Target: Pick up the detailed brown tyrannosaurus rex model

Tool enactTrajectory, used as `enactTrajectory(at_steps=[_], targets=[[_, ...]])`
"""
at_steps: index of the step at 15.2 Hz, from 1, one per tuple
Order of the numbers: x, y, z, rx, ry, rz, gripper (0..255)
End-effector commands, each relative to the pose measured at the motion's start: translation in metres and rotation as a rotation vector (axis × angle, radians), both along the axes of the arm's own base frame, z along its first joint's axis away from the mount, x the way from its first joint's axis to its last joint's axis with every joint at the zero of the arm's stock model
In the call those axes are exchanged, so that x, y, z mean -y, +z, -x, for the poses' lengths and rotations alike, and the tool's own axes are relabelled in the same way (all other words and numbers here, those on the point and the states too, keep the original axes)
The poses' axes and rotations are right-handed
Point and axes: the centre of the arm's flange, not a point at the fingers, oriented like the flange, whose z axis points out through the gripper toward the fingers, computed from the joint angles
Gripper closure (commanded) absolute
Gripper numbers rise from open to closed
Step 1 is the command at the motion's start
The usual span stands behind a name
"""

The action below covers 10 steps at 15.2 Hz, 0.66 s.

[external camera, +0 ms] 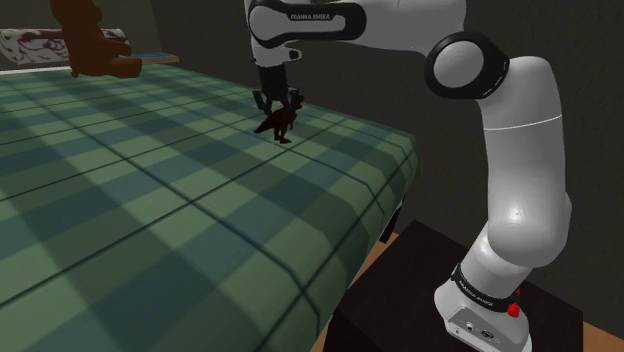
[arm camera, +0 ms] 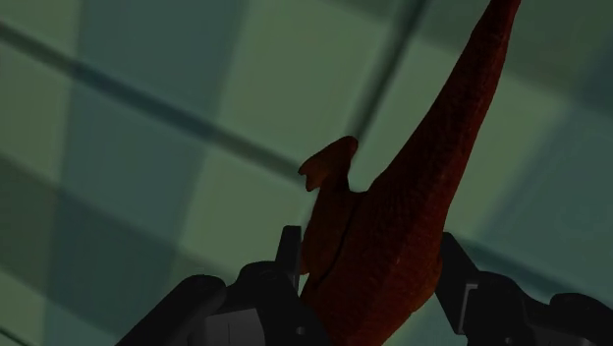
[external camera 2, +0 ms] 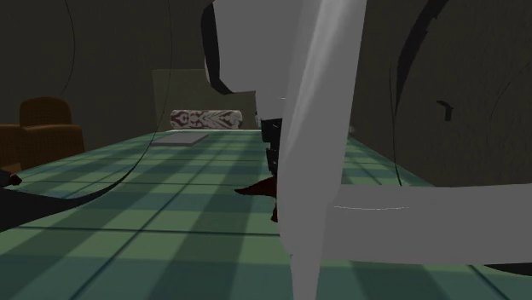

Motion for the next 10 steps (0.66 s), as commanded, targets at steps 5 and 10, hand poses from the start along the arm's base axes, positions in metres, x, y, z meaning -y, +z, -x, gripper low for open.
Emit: enactTrajectory(at_steps=[5,10], targets=[[-0.001,0.032,-0.001,0.0,0.0,0.0,255],[-0.001,0.049,-0.001,0.0,0.0,0.0,255]])
